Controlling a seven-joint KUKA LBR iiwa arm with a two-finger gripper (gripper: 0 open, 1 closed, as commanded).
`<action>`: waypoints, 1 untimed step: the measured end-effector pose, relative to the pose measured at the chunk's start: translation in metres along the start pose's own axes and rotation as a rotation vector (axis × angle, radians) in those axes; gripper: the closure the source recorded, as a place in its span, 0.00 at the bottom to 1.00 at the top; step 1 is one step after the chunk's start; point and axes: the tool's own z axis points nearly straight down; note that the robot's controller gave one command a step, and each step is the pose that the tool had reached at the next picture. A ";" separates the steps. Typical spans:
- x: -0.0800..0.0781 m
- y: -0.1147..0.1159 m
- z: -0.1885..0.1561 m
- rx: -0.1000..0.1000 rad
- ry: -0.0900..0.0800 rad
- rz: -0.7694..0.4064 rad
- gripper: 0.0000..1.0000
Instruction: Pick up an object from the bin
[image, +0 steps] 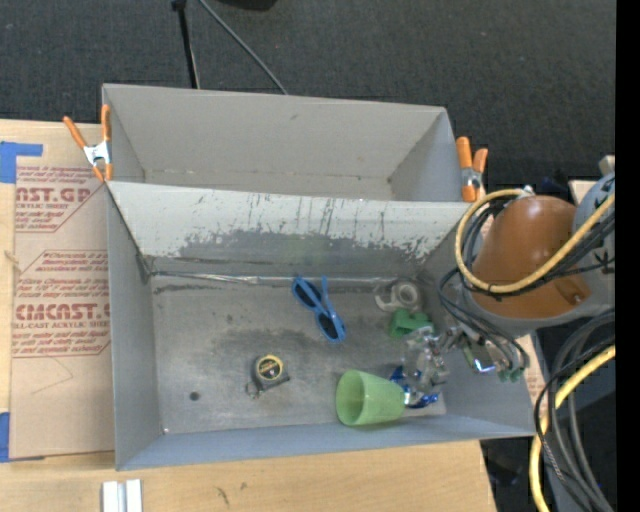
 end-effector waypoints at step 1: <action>-0.016 0.000 -0.091 0.008 -0.010 -0.562 1.00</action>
Offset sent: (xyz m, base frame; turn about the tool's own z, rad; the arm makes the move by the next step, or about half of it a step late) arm 0.0145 0.0024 0.0894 -0.5612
